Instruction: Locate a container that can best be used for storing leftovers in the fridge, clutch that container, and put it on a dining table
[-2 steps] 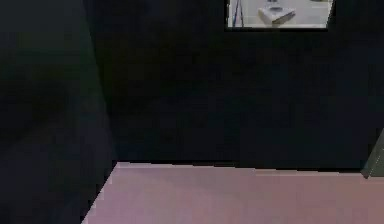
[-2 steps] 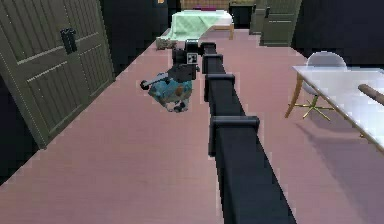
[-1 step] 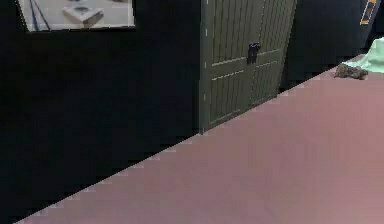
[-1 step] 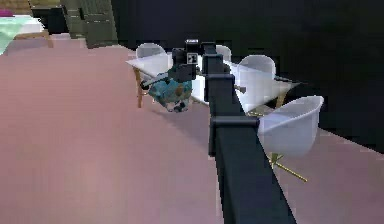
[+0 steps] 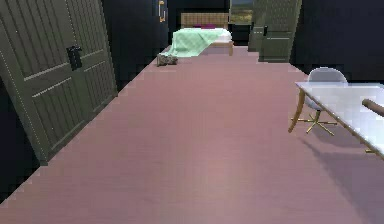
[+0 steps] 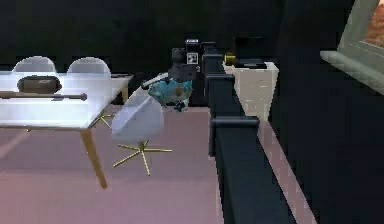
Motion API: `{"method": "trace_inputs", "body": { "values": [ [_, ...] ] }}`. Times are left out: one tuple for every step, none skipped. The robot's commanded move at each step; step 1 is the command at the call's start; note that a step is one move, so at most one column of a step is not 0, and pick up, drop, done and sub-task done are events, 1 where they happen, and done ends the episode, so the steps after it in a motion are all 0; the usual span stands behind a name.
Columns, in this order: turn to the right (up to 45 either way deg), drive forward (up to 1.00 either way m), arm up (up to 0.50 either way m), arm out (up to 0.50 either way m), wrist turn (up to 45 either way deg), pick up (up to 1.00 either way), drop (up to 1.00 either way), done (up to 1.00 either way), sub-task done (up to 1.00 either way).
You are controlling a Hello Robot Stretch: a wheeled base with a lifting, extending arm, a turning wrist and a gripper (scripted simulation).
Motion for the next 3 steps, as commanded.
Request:
{"method": "trace_inputs", "body": {
  "values": [
    [18.0,0.00,0.00,0.00,0.0,0.00,0.00,0.00,0.00],
    [0.0,1.00,0.00,0.00,0.0,0.00,0.00,0.00,0.00],
    [6.0,0.00,0.00,0.00,0.0,0.00,0.00,0.00,0.00]
  ]
}}
